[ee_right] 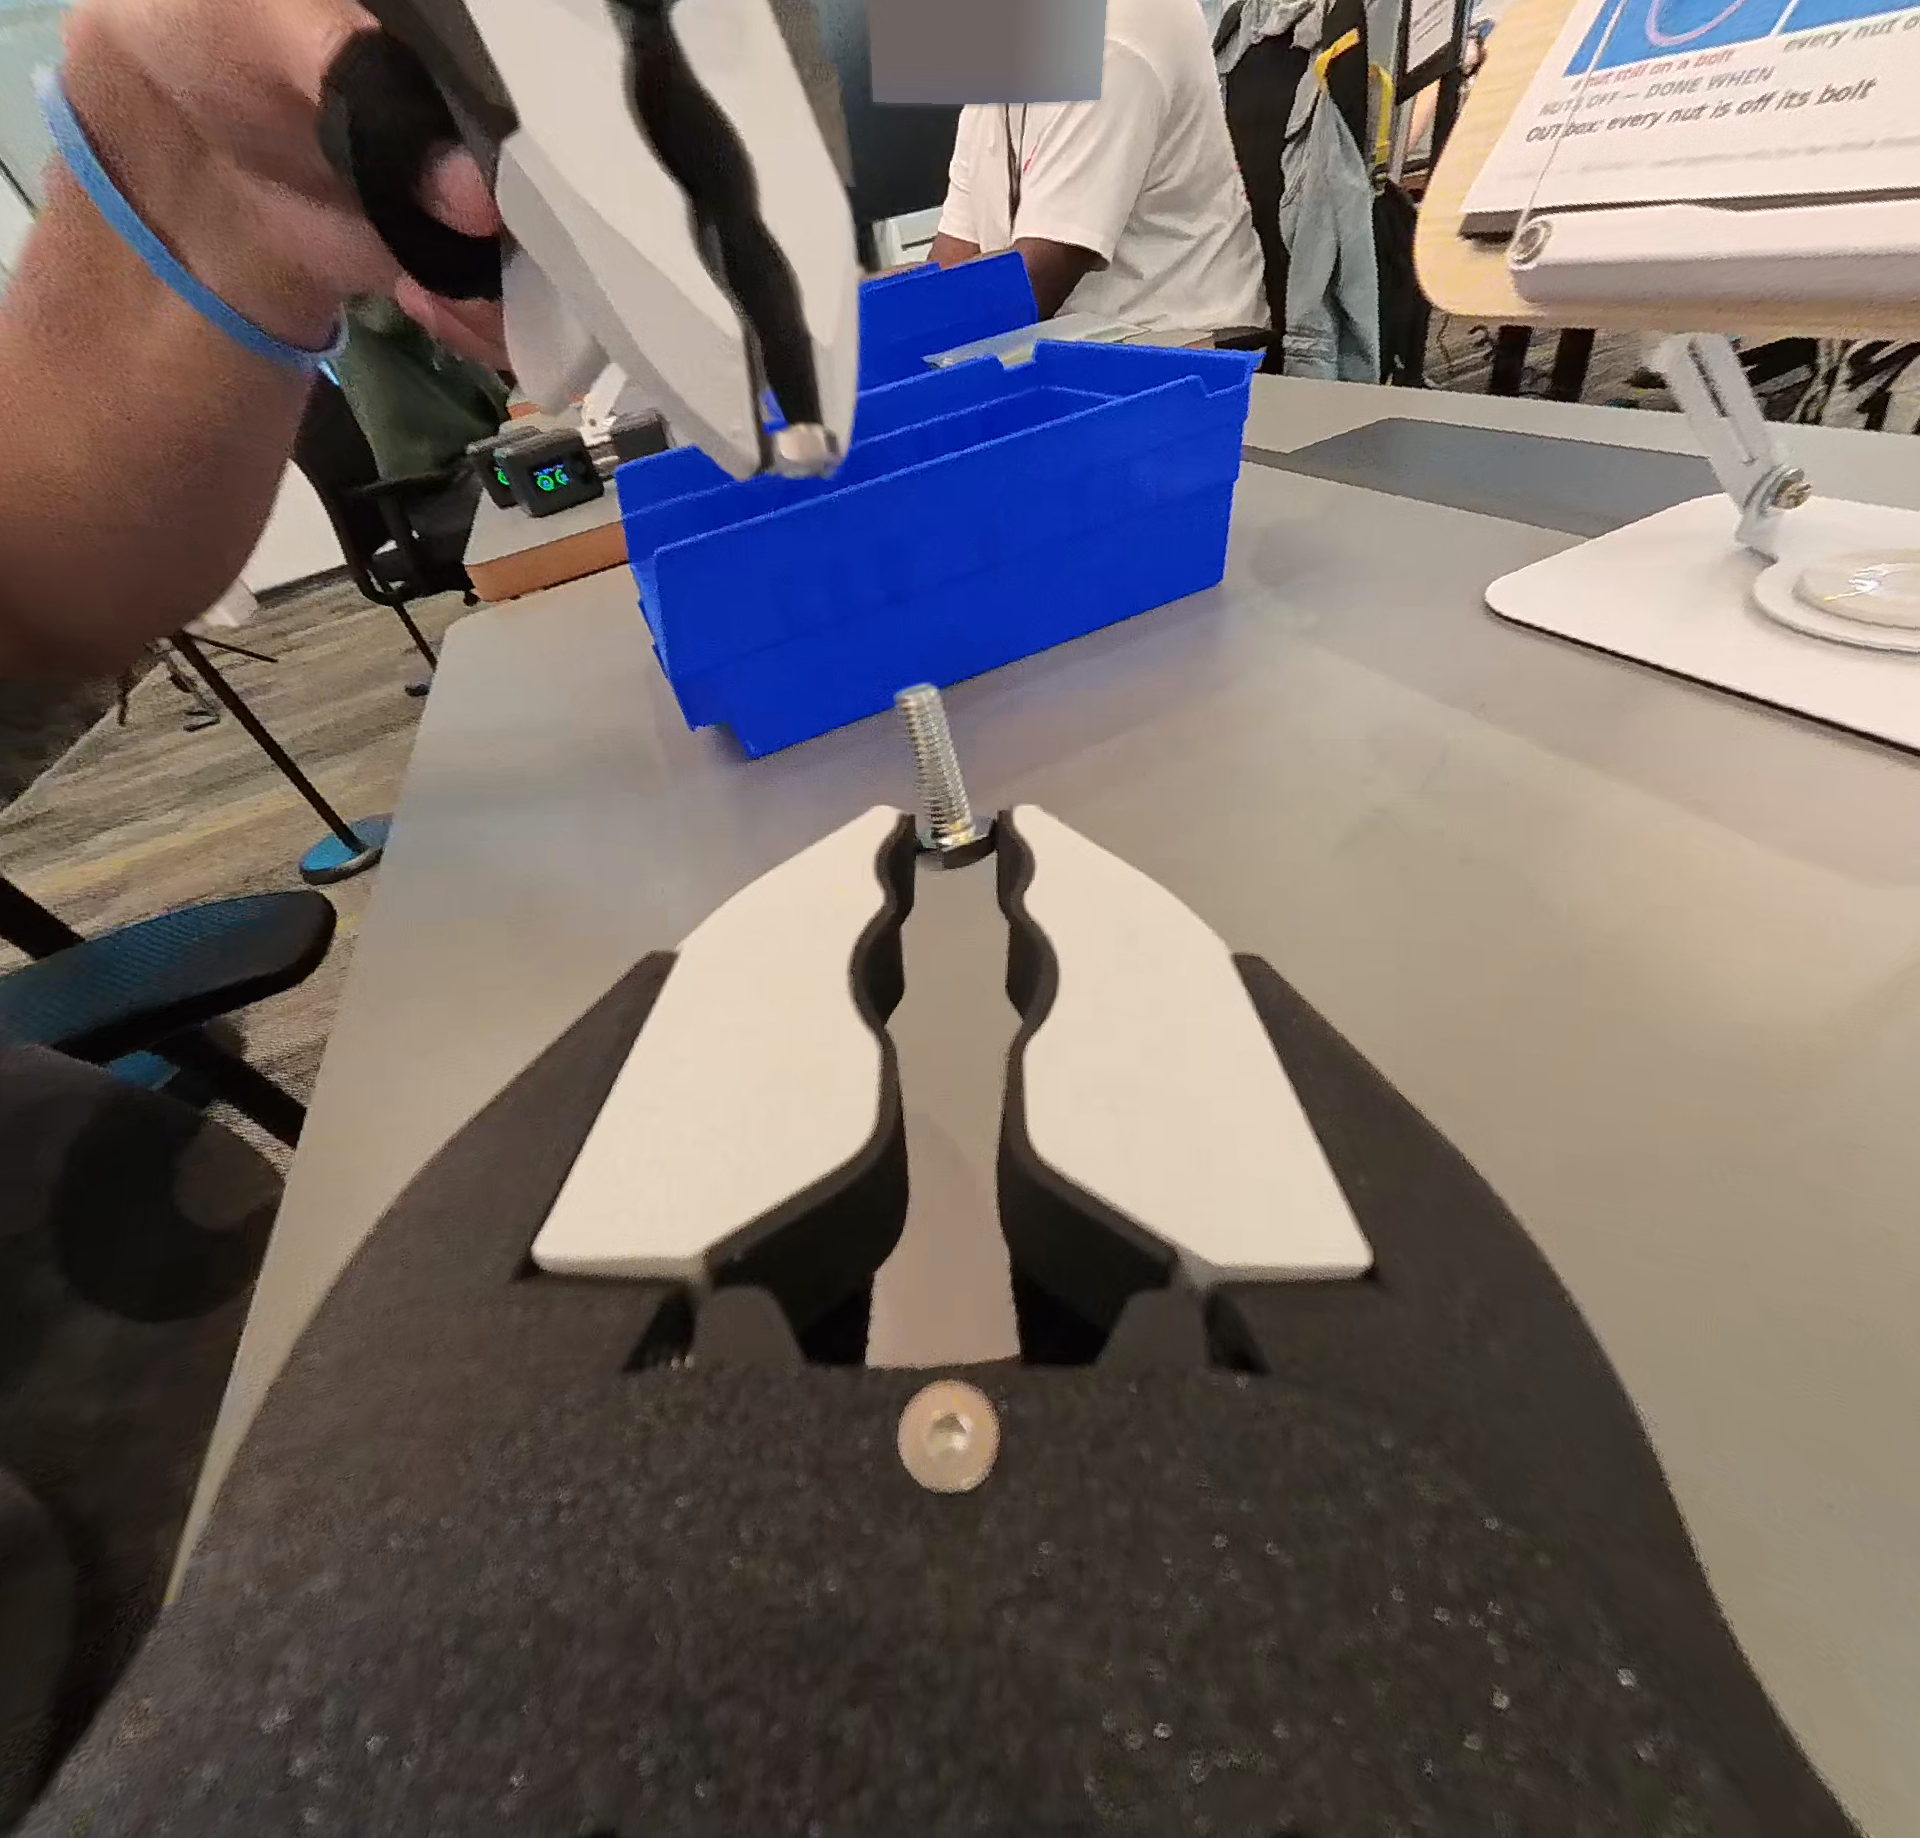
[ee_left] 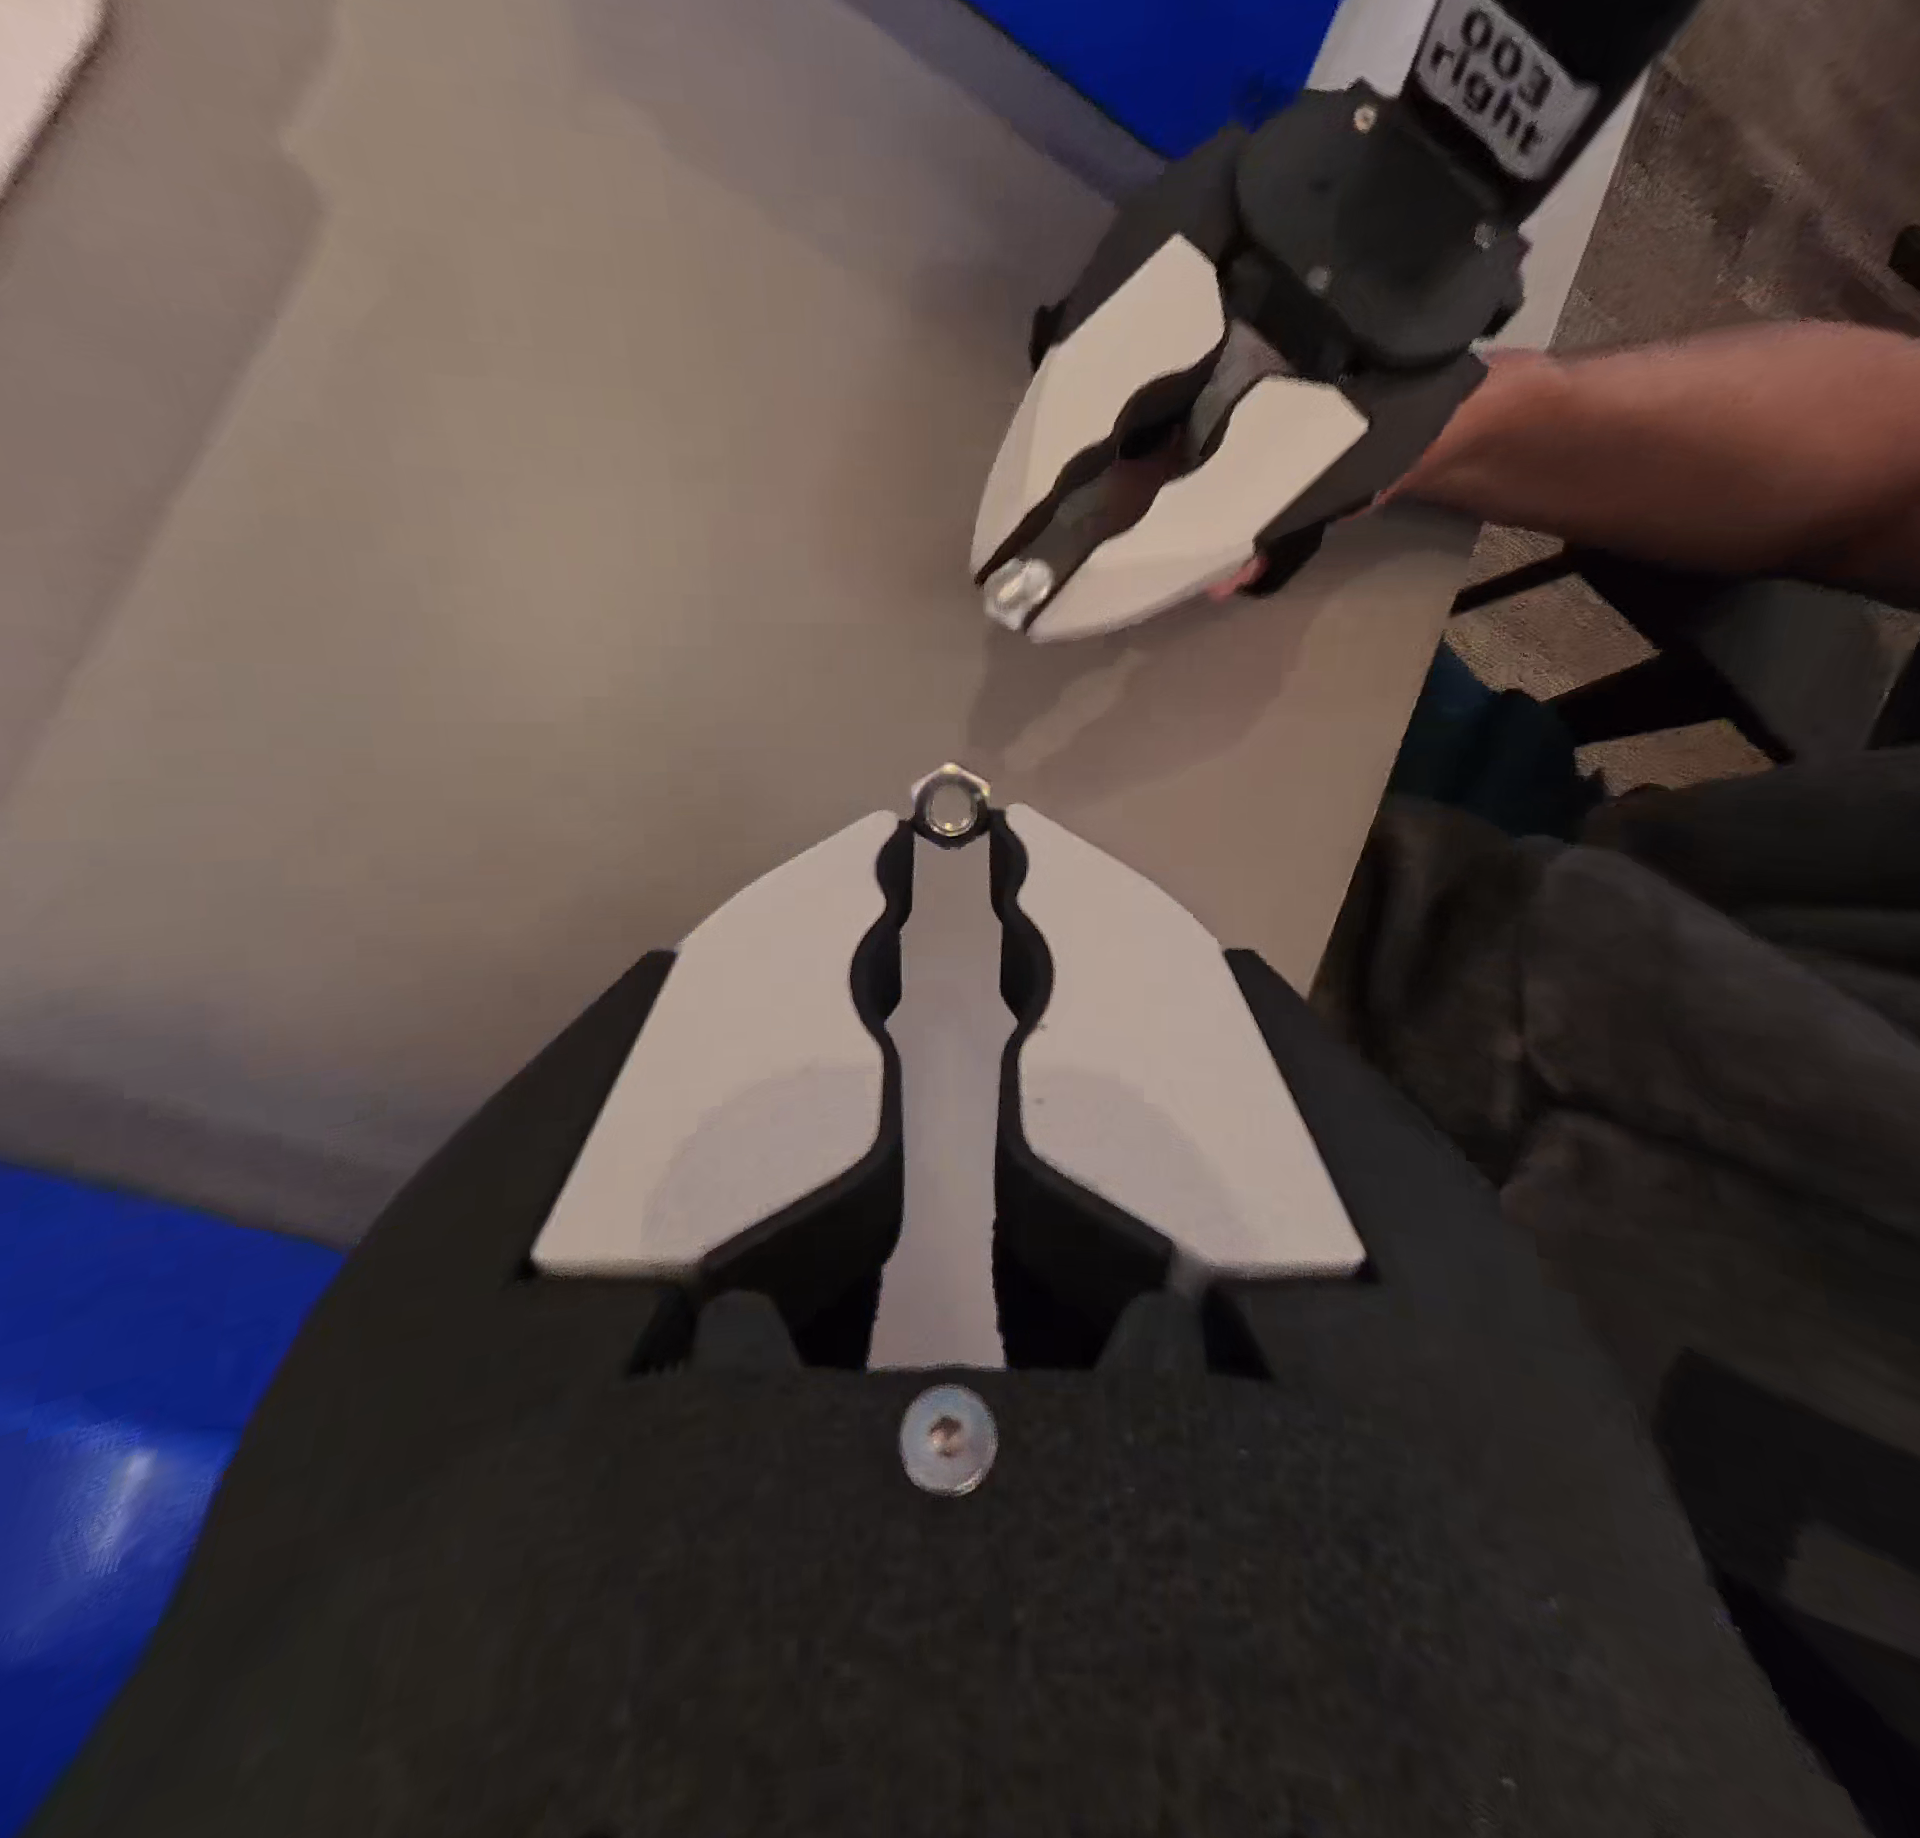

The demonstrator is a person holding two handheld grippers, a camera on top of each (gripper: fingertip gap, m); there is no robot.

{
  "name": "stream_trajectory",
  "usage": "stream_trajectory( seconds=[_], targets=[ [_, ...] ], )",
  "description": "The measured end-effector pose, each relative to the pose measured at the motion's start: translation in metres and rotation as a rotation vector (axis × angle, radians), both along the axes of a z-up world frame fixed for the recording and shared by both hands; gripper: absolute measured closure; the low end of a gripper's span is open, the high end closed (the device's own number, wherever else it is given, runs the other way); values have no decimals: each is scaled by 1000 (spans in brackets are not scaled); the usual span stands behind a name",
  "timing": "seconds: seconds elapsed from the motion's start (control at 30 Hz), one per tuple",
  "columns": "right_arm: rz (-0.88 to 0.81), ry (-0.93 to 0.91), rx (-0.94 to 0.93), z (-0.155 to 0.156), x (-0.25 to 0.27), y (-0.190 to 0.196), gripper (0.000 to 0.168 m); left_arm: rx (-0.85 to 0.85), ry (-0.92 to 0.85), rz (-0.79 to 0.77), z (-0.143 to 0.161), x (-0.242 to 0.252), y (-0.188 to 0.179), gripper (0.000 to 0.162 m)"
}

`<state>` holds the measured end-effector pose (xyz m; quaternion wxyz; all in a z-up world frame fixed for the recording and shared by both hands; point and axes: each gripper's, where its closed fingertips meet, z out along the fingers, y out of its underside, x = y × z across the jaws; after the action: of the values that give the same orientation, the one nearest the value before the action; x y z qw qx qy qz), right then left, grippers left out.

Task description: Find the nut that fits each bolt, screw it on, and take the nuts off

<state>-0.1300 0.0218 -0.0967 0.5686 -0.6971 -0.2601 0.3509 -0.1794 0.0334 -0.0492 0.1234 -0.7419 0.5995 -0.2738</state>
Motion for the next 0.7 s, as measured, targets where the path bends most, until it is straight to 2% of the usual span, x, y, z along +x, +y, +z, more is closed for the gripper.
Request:
stream_trajectory(
  seconds=[0.13, 0.27, 0.5, 0.7],
  targets=[
    [-47, -26, 13, -1, 5, 2, 153, -45, 64, 17, -6, 38, -4, 148],
    [-111, -44, 16, -1, 11, 7, 153, -82, 117, 63, -13, 56, -4, 148],
    [-199, -67, 12, -1, 22, 17, 153, -46, 188, 126, -18, 66, -3, 148],
    [-195, -51, 26, 4, 21, 16, 153, -34, 193, 177, -21, 71, 0, 148]
  ],
)
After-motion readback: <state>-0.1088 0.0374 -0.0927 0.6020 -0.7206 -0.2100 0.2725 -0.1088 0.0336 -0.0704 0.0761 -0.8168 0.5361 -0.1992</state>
